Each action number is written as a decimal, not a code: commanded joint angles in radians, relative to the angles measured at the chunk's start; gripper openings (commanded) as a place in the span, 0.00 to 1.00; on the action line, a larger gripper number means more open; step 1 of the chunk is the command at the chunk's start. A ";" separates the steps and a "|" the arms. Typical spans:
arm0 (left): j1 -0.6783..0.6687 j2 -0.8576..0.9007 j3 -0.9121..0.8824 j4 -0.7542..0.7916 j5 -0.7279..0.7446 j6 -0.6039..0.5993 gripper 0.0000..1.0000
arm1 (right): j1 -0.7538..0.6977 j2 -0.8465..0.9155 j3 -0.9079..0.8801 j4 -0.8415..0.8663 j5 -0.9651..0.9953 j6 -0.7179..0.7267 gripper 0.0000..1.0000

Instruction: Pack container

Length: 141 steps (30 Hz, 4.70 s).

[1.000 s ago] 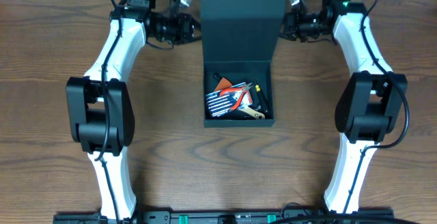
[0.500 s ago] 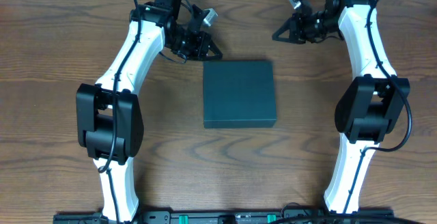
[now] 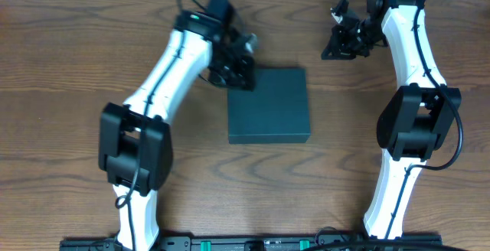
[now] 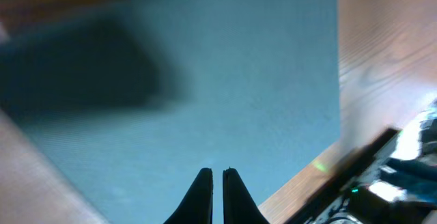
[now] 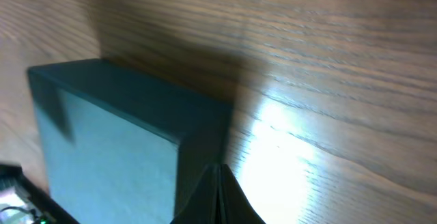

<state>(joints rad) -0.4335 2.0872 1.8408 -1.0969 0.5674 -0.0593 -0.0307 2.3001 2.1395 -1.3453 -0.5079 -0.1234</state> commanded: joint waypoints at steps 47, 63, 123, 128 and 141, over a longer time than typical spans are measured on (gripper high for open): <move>0.032 -0.266 -0.004 0.044 -0.456 -0.164 0.21 | -0.005 -0.006 0.022 -0.054 0.142 -0.028 0.75; 0.220 -0.302 -0.004 0.040 -0.456 -0.164 0.99 | -0.005 -0.006 0.307 -0.059 0.530 0.059 0.99; 0.222 -0.302 -0.004 0.040 -0.456 -0.164 0.99 | 0.064 -0.690 0.294 0.068 0.538 0.046 0.99; 0.222 -0.302 -0.004 0.040 -0.457 -0.164 0.99 | 0.063 -0.892 0.144 0.272 0.538 -0.029 0.99; 0.222 -0.302 -0.004 0.040 -0.456 -0.164 0.99 | 0.064 -1.577 -0.872 0.910 0.530 -0.027 0.99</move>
<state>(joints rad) -0.2131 1.7824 1.8294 -1.0515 0.1196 -0.2249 0.0311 0.8223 1.4445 -0.4637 0.0219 -0.1398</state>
